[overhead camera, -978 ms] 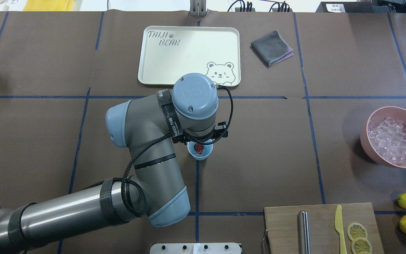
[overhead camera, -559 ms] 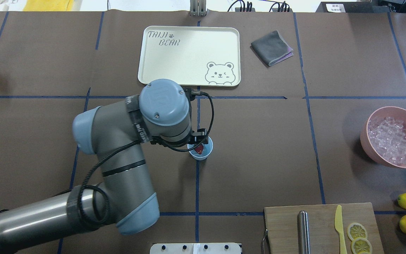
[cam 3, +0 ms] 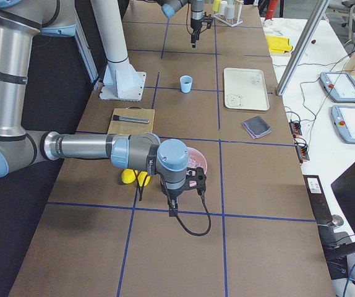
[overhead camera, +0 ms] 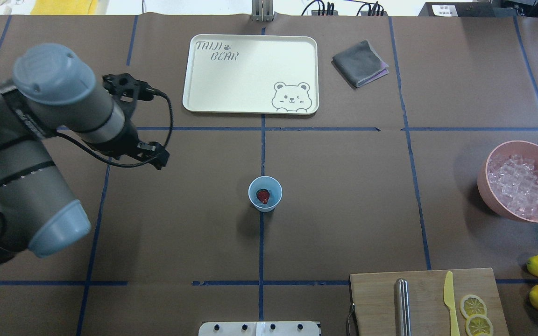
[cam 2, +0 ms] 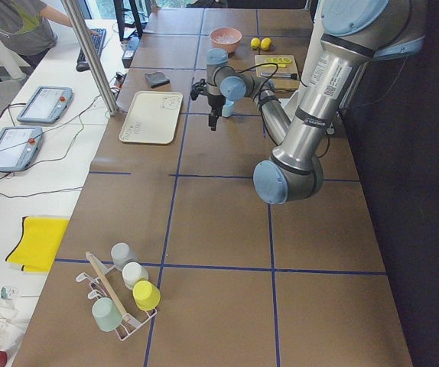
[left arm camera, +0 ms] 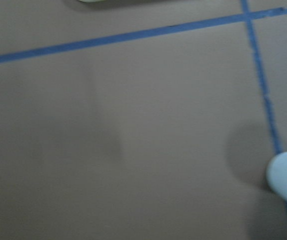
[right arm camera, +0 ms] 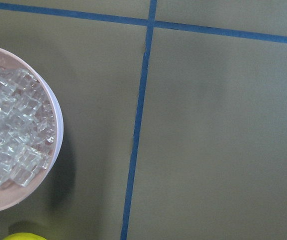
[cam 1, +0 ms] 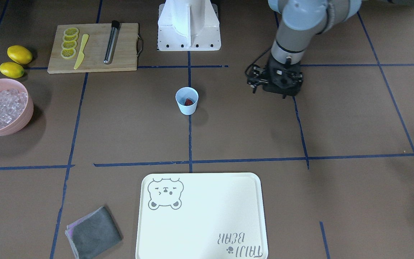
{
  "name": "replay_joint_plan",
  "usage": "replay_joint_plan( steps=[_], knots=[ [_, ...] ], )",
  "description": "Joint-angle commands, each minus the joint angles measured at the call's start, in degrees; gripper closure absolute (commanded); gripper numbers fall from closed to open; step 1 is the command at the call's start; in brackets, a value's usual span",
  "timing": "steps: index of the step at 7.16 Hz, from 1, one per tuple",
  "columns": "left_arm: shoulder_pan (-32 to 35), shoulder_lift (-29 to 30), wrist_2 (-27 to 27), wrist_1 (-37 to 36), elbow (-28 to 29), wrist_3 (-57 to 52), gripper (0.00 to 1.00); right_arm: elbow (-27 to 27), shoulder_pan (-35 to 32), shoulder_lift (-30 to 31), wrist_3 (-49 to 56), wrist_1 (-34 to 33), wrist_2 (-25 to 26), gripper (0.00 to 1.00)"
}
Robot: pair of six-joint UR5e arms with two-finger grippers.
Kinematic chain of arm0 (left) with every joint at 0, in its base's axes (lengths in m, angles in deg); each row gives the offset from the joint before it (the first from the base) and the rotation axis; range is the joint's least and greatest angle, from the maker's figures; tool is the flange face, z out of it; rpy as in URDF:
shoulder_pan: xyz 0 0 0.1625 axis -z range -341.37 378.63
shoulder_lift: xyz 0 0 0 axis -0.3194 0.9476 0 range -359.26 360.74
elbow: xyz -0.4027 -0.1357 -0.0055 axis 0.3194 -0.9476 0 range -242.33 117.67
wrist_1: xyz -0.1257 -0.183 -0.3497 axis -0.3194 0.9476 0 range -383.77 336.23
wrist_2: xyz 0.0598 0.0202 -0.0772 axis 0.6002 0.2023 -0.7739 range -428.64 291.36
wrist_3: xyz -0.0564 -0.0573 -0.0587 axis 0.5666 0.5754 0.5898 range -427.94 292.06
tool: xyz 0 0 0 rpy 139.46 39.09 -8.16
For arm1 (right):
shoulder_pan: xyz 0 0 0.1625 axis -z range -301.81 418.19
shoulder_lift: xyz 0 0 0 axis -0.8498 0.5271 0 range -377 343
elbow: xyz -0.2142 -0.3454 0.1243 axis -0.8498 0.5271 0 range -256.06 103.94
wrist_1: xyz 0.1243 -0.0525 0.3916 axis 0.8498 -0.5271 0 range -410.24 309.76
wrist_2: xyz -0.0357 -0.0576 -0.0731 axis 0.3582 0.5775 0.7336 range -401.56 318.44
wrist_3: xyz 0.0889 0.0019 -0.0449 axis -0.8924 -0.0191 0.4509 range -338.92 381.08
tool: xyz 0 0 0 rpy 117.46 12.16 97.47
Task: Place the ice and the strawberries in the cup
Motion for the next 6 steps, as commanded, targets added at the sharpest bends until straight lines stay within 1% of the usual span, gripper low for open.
replay_joint_plan(
  steps=[1,2,3,4,5,6],
  knots=[
    [13.9,-8.9,-9.9,0.1,0.3,-16.9,0.0,0.0,0.0,0.0,0.0,0.0,0.0,0.01],
    [18.0,-12.1,-10.3,0.0,0.6,-24.1,0.0,0.0,0.0,0.0,0.0,0.0,0.0,0.01],
    [23.2,-14.5,-11.9,0.0,2.2,-30.1,0.0,0.0,0.0,0.0,0.0,0.0,0.0,0.01],
    [27.9,-16.6,-14.8,0.1,4.1,-34.3,0.0,-0.1,0.0,0.0,0.0,0.0,0.0,0.01],
    [33.4,-19.0,-15.4,-0.1,7.3,-43.1,0.0,-0.1,0.0,0.0,0.0,0.0,0.0,0.01],
    [38.4,-19.9,-15.4,-0.1,10.9,-48.6,0.0,-0.1,0.0,0.0,0.0,0.0,0.0,0.01]
  ],
)
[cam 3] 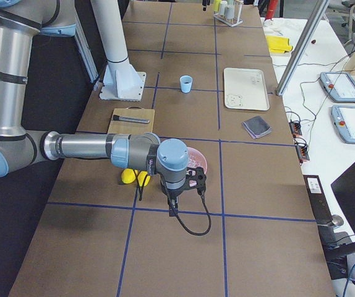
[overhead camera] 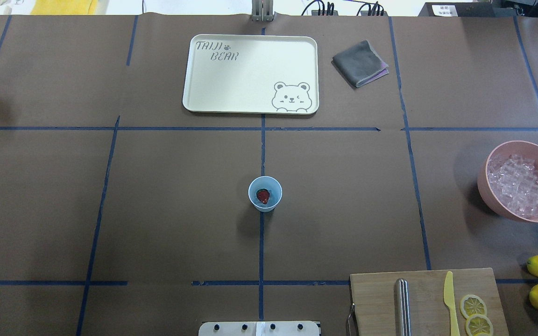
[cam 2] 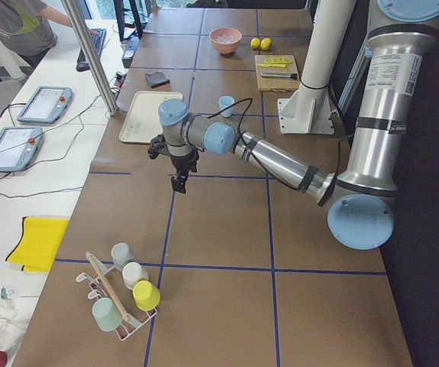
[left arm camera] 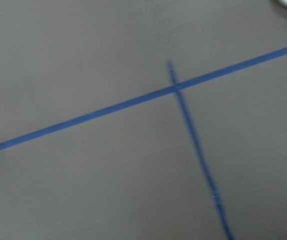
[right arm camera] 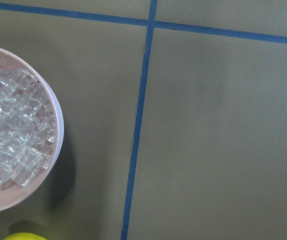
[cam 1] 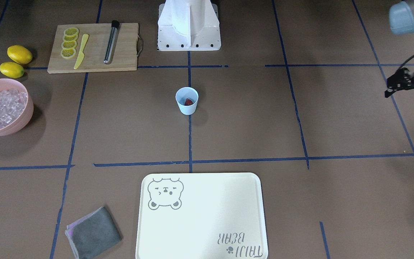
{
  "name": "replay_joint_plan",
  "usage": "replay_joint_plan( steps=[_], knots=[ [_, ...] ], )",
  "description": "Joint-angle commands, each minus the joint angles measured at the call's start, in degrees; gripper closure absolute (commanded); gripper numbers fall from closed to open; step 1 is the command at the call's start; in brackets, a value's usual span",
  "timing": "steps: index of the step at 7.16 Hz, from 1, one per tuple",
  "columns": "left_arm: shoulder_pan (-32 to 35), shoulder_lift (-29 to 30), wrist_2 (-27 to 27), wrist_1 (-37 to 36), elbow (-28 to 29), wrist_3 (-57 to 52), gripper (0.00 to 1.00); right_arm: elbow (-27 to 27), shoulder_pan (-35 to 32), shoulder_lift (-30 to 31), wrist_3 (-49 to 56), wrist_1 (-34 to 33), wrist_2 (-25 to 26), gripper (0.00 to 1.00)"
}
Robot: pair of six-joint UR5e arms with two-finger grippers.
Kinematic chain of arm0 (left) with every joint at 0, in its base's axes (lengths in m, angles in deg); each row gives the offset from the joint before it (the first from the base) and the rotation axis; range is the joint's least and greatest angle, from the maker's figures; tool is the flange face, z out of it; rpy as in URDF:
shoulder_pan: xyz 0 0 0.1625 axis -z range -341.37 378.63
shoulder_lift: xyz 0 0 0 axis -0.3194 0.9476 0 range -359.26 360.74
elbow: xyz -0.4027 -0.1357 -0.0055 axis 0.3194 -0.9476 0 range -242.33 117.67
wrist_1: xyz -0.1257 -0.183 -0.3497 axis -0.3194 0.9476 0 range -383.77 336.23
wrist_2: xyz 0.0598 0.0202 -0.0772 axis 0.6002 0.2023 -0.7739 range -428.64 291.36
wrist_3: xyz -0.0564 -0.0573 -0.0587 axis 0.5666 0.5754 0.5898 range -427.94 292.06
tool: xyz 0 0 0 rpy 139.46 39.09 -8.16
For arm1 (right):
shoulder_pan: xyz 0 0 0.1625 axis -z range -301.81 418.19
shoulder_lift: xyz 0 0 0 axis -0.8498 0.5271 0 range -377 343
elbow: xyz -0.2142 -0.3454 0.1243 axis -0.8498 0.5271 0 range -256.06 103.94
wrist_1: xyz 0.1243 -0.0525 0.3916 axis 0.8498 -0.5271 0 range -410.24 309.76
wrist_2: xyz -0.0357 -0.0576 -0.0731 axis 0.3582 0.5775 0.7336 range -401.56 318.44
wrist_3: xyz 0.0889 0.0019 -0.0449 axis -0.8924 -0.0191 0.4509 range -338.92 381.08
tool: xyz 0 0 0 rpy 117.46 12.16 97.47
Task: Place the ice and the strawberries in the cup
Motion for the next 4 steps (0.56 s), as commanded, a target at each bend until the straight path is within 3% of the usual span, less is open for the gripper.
replay_joint_plan(
  steps=[1,4],
  knots=[
    [10.0,-4.6,-0.6,0.1,5.2,-10.9,0.0,0.0,0.0,0.0,0.0,0.0,0.0,0.01],
    [14.1,-10.8,-4.8,0.3,5.2,-15.3,0.0,-0.1,0.0,-0.1,0.0,0.0,-0.1,0.01]
  ],
)
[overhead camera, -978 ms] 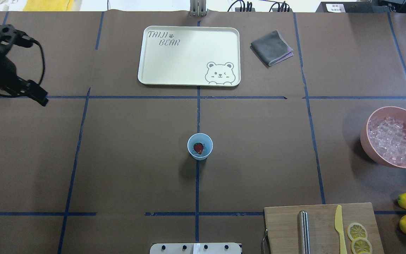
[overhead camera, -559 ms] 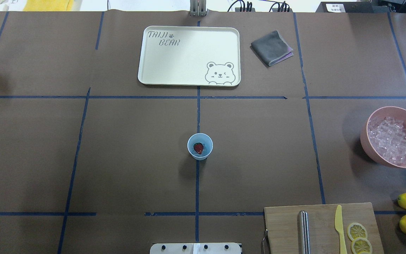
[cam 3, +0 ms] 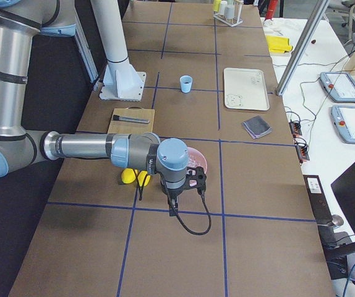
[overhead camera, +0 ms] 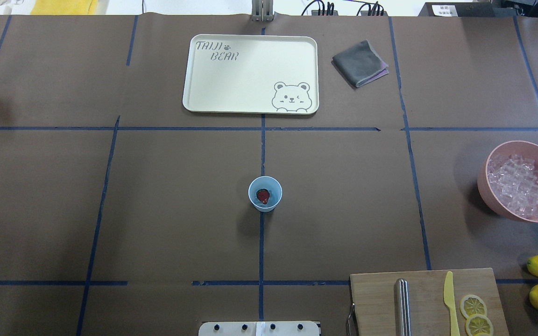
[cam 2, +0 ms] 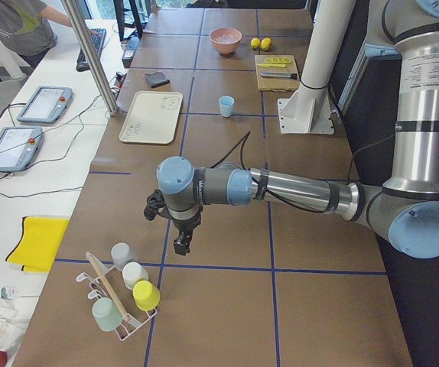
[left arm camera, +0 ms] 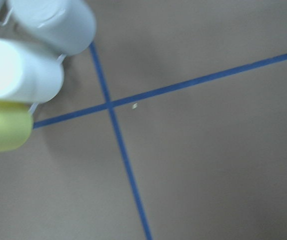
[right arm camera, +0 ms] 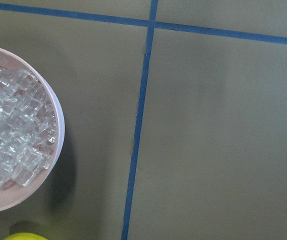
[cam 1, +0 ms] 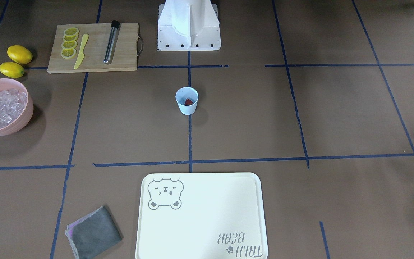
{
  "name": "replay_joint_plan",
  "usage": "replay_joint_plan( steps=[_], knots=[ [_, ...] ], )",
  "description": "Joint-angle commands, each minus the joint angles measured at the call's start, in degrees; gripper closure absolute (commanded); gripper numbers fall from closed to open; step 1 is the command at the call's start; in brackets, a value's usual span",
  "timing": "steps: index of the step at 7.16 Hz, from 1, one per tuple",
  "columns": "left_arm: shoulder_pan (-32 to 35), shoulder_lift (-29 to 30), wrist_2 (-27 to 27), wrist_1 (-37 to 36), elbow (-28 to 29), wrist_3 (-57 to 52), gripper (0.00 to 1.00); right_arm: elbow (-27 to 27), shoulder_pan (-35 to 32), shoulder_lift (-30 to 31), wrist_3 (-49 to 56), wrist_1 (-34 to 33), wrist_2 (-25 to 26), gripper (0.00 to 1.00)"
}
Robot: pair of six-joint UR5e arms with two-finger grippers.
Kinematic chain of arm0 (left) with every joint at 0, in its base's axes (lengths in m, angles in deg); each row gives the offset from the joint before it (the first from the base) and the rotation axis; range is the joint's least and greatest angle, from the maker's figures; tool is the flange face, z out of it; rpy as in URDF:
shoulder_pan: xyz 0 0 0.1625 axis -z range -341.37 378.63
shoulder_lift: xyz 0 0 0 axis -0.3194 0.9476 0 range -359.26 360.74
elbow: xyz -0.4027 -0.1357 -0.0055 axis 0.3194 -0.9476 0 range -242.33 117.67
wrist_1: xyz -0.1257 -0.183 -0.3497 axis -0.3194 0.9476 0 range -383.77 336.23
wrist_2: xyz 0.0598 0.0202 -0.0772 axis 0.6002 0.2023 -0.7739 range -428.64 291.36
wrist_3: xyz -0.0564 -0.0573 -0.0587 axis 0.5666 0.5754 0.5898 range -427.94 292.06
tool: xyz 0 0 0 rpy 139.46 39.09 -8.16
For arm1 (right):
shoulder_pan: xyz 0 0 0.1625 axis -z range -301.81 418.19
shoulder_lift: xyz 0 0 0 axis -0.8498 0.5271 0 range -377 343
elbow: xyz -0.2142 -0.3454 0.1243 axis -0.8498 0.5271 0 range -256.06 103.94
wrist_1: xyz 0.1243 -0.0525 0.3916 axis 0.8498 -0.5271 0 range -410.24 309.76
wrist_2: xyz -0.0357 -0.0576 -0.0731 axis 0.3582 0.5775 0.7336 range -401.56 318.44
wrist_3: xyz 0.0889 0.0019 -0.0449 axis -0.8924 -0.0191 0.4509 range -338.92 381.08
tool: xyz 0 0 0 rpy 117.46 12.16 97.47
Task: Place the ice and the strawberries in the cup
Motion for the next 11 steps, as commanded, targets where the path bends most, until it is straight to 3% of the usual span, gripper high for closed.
replay_joint_plan(
  steps=[1,7,11],
  knots=[
    [1.6,-3.8,-2.2,0.0,0.1,0.0,0.0,0.0,0.0,-0.1,0.0,0.0,0.0,0.01],
    [4.5,-3.7,-1.3,0.1,2.1,0.7,0.0,0.2,0.0,-0.1,0.0,1.2,0.1,0.01],
    [4.4,-3.6,6.2,0.0,0.9,0.7,0.0,1.1,0.1,-0.2,0.0,1.6,0.0,0.01]
  ],
)
